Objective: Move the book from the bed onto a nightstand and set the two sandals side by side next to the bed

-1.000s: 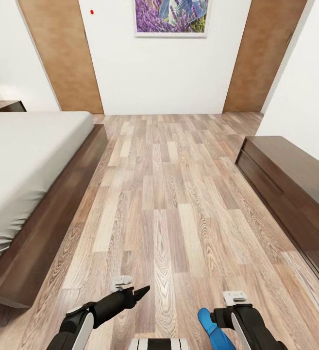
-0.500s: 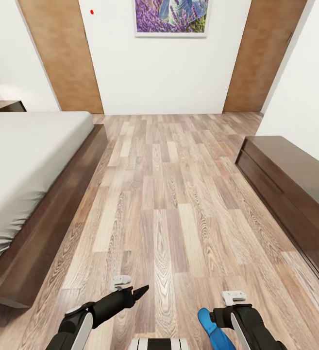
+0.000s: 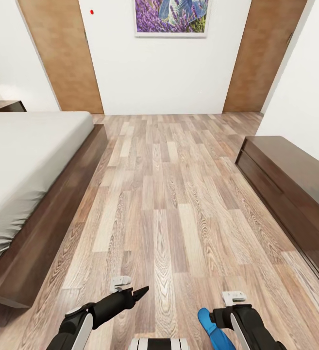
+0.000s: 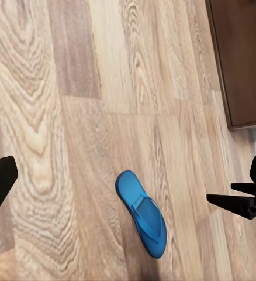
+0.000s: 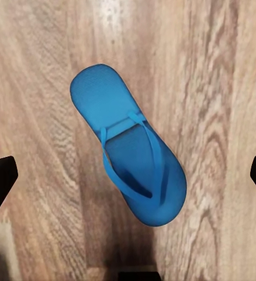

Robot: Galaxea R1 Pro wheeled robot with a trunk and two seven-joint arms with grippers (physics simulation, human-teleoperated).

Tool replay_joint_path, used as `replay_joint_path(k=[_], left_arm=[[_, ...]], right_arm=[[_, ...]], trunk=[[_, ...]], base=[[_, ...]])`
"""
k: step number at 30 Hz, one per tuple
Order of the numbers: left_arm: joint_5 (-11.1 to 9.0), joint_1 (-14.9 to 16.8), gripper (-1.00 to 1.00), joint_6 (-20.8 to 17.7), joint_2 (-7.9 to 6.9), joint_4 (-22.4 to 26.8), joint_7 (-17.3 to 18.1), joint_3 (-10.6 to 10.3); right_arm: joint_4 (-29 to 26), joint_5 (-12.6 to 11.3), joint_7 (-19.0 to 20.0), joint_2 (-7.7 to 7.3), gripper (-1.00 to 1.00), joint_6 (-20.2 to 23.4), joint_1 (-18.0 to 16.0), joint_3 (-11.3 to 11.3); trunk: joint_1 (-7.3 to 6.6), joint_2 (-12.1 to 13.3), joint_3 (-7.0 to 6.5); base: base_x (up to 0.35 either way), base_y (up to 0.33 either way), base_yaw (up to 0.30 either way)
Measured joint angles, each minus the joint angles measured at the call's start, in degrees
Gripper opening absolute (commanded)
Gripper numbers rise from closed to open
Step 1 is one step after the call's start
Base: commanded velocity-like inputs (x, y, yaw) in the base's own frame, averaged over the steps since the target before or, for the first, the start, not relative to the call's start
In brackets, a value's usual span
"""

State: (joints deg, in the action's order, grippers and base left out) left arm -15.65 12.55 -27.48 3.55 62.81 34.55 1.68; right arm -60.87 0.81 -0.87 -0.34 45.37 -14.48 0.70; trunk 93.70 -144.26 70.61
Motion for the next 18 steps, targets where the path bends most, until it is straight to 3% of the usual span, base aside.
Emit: replay_joint_path(k=[5,11,18], left_arm=[[0.1,0.0,1.0,-0.1,0.0,0.0,0.0,0.1],[0.1,0.0,1.0,-0.1,-0.07,0.0,0.0,0.3],[0.1,0.0,1.0,-0.1,-0.01,0.0,0.1,1.9]], right_arm=[[0.0,0.0,0.0,-0.04,1.0,0.2,0.0,0.0],[0.0,0.0,0.0,-0.06,1.0,0.3,0.0,0.0],[0.0,0.0,0.1,-0.07,1.0,0.3,0.0,0.0]], trunk=[[0.0,0.0,0.0],[0.0,0.0,0.09],[0.0,0.0,0.16]], base=[[0.0,0.0,0.036],[0.0,0.0,0.161],[0.0,0.0,0.043]])
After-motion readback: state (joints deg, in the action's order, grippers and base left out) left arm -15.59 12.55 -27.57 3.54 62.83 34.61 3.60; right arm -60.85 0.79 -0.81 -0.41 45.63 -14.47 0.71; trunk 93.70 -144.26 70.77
